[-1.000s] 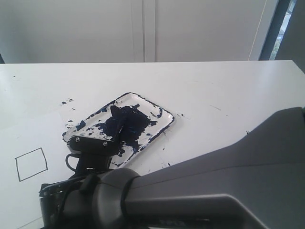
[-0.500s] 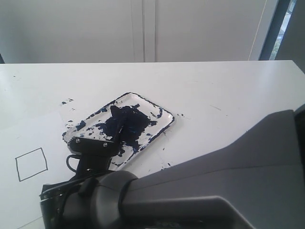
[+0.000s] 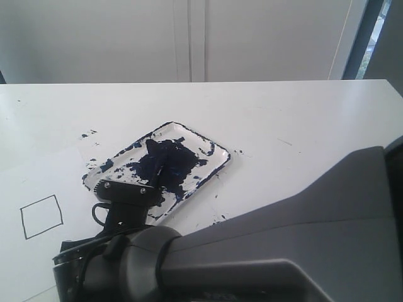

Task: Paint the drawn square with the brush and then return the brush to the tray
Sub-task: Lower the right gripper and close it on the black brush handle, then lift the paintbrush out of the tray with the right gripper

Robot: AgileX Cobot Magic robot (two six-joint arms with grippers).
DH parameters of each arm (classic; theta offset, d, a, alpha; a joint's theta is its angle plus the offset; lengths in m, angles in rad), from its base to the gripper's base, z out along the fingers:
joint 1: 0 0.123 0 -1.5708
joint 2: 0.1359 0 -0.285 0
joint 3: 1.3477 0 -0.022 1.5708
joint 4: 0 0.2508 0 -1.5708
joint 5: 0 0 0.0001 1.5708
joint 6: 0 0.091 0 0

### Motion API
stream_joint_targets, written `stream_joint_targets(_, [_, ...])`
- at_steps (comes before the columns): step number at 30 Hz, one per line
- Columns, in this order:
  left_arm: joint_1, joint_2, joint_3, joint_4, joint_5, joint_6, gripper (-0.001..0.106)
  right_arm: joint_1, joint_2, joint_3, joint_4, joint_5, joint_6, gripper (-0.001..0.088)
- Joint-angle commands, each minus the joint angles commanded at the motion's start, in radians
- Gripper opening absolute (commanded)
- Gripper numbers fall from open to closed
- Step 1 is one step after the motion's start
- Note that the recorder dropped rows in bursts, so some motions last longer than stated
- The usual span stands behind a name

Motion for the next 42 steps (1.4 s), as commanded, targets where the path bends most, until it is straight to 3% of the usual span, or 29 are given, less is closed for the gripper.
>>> stream_joint_targets(12, [0.000, 0.000, 0.000, 0.000, 0.000, 0.000, 0.000, 0.000, 0.000, 0.000, 0.000, 0.000, -0.002, 0.0058])
stream_joint_targets(16, [0.000, 0.000, 0.000, 0.000, 0.000, 0.000, 0.000, 0.000, 0.000, 0.000, 0.000, 0.000, -0.002, 0.0005])
stream_joint_targets(21, [0.000, 0.000, 0.000, 0.000, 0.000, 0.000, 0.000, 0.000, -0.034, 0.000, 0.000, 0.020, -0.025, 0.0000])
stream_joint_targets(27, [0.000, 0.000, 0.000, 0.000, 0.000, 0.000, 0.000, 0.000, -0.154, 0.000, 0.097, 0.084, -0.393, 0.0000])
stream_joint_targets(35, [0.000, 0.000, 0.000, 0.000, 0.000, 0.000, 0.000, -0.005, -0.274, 0.002, 0.157, 0.216, -0.673, 0.0000])
stream_joint_targets(42, [0.000, 0.000, 0.000, 0.000, 0.000, 0.000, 0.000, -0.039, -0.379, 0.002, 0.353, 0.233, -1.043, 0.0000])
